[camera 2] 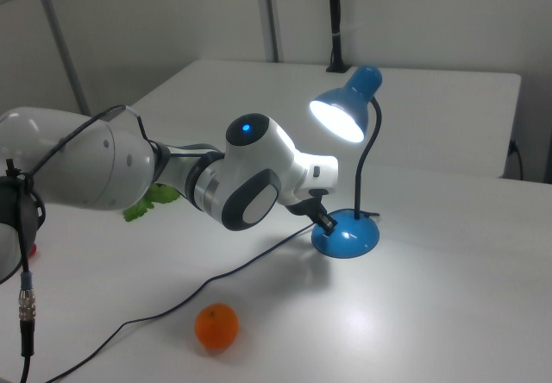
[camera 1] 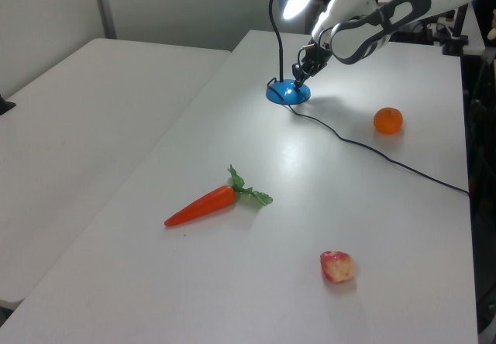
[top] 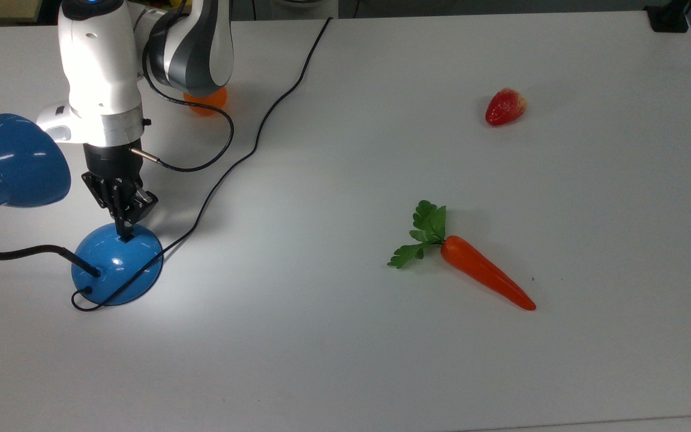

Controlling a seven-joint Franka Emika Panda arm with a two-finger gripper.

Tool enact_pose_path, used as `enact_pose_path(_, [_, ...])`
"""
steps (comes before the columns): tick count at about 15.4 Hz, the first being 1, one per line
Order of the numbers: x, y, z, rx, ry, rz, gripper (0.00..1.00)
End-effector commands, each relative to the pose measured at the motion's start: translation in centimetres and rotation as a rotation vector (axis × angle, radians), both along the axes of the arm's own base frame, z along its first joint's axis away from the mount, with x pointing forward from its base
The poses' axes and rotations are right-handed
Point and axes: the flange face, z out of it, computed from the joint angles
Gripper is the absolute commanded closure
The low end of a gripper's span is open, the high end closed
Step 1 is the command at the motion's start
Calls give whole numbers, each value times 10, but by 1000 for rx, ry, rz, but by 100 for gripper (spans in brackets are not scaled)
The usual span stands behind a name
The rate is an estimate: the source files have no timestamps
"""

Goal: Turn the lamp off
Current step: 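Press down on the black switch on the lamp base with the gripper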

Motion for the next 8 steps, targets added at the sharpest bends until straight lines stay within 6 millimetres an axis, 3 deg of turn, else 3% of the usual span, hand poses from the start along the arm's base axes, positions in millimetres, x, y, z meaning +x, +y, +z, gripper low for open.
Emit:
enact_pose_path(1, [5,0,-2,-16,-13,-5,95])
enact_pose_path(8, [6,1,-10,-19,-1,1,95])
